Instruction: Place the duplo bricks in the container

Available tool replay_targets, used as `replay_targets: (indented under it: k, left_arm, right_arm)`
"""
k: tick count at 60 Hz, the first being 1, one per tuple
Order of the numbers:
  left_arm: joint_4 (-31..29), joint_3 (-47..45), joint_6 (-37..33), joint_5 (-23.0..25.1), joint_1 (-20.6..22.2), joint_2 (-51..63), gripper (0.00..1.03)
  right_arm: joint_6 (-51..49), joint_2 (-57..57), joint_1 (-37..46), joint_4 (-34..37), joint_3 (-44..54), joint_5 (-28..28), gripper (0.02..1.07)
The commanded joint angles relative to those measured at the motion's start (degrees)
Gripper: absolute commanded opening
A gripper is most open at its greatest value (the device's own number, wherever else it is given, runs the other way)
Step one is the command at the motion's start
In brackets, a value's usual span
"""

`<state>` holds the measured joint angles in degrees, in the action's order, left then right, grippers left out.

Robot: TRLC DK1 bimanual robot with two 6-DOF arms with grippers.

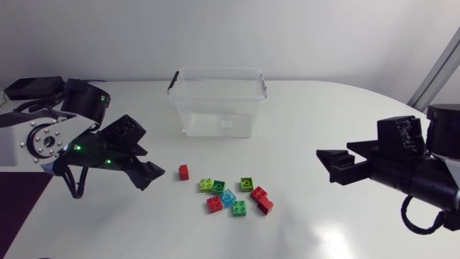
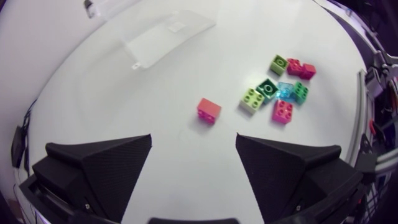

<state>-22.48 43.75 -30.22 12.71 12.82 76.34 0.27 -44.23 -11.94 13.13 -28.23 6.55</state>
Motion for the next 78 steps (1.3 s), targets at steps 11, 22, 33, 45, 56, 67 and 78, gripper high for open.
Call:
replay_targets:
  k: [11, 22, 33, 45, 56, 67, 78]
  left_arm:
    - [-2.83, 4.51, -15.49, 7.07, -1.39, 9.53, 0.98]
    - [-2.74, 7.85, -21.02, 8.21, -1.48, 16.39, 0.98]
    - [-2.39, 13.03, -24.19, 9.88, -1.83, 23.33, 0.98]
    - [-2.39, 16.37, -26.56, 10.41, -0.16, 28.78, 0.97]
    - [-2.39, 17.25, -28.32, 11.37, 0.89, 31.15, 0.96]
    - [-2.39, 18.30, -28.85, 11.37, 1.24, 33.26, 0.91]
    - [-2.39, 18.39, -29.90, 11.64, 1.86, 34.49, 0.73]
  right_arm:
    - [1.40, -3.06, -1.68, 6.12, -4.82, 5.23, 1.02]
    - [1.22, -2.71, -5.19, 8.50, -6.31, 3.56, 1.02]
    - [-1.06, -4.64, -7.92, 6.83, -6.58, 3.74, 1.02]
    - [-3.61, -13.69, -7.48, 7.18, -8.60, 8.48, 1.02]
    - [-9.77, -14.31, -8.80, 7.79, -8.60, 5.58, 1.02]
    - [-13.28, -21.34, -13.02, 8.41, -9.30, -1.98, 1.02]
    - [-13.19, -26.88, -14.42, 7.53, -10.62, -3.56, 1.02]
